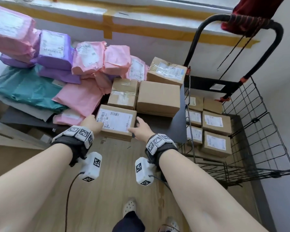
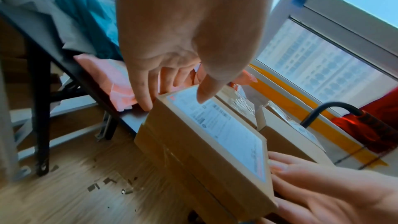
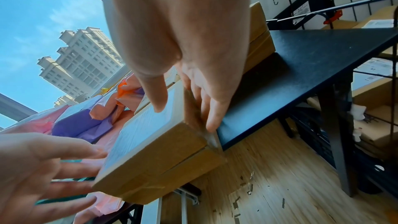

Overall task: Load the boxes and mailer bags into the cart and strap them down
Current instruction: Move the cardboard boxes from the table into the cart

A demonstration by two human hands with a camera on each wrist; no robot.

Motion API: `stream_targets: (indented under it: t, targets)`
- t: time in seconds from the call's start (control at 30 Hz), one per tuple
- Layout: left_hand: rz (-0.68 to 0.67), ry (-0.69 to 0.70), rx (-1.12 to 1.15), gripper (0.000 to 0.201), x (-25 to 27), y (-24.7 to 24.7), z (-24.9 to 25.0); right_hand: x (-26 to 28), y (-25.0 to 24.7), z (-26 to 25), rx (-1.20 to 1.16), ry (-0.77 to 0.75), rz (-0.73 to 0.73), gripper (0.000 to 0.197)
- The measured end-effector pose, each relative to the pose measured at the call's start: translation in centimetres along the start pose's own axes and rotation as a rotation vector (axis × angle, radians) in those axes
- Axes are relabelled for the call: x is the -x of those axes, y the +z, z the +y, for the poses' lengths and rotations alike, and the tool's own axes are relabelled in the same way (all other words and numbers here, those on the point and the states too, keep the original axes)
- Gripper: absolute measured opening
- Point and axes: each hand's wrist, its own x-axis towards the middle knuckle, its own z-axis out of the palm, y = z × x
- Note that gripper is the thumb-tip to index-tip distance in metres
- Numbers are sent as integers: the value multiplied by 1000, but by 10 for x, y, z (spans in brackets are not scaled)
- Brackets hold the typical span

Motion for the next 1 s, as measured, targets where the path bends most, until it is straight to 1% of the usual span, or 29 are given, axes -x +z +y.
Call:
stream_targets:
  t: [0.07, 0.1, 0.17, 0.23, 0.3, 0.37, 0.43, 0.53, 0.67, 0.83, 0.9, 1.0]
  targets:
    - [-9, -8, 26, 21, 0, 4, -2, 2, -1, 1, -21, -27, -3, 71]
    - [-1, -22, 54, 20, 2, 6, -3, 6, -2, 1, -21, -37, -5, 67]
    - [44, -57, 141, 24, 10, 10, -8, 17, -8, 1, -39, -55, -10, 63]
    - [68, -112, 342, 30, 25, 10, -8, 31, -18, 5, -74, -58, -3, 59]
    - [33, -174, 551, 29, 43, 10, -3, 48, -33, 10, -120, -45, -15, 54]
    - [-11, -182, 599, 22, 65, 12, 8, 67, -54, 18, -136, -46, -25, 51]
    - [-11, -153, 596, 18, 87, 17, 22, 85, -79, 24, -168, -59, -41, 48]
    - [3, -116, 598, 14, 122, 31, 55, 115, -121, 36, -197, -74, -51, 49]
    - [-13, -82, 609, 18, 167, 60, 115, 148, -188, 59, -178, -107, -27, 48]
    - [-131, 33, 665, 29, 204, 101, 203, 171, -282, 85, -162, -128, 67, 50]
    - [-180, 62, 662, 31, 210, 117, 237, 174, -317, 95, -163, -128, 105, 50]
    - [-250, 77, 620, 35, 207, 140, 278, 172, -363, 108, -176, -86, 154, 48]
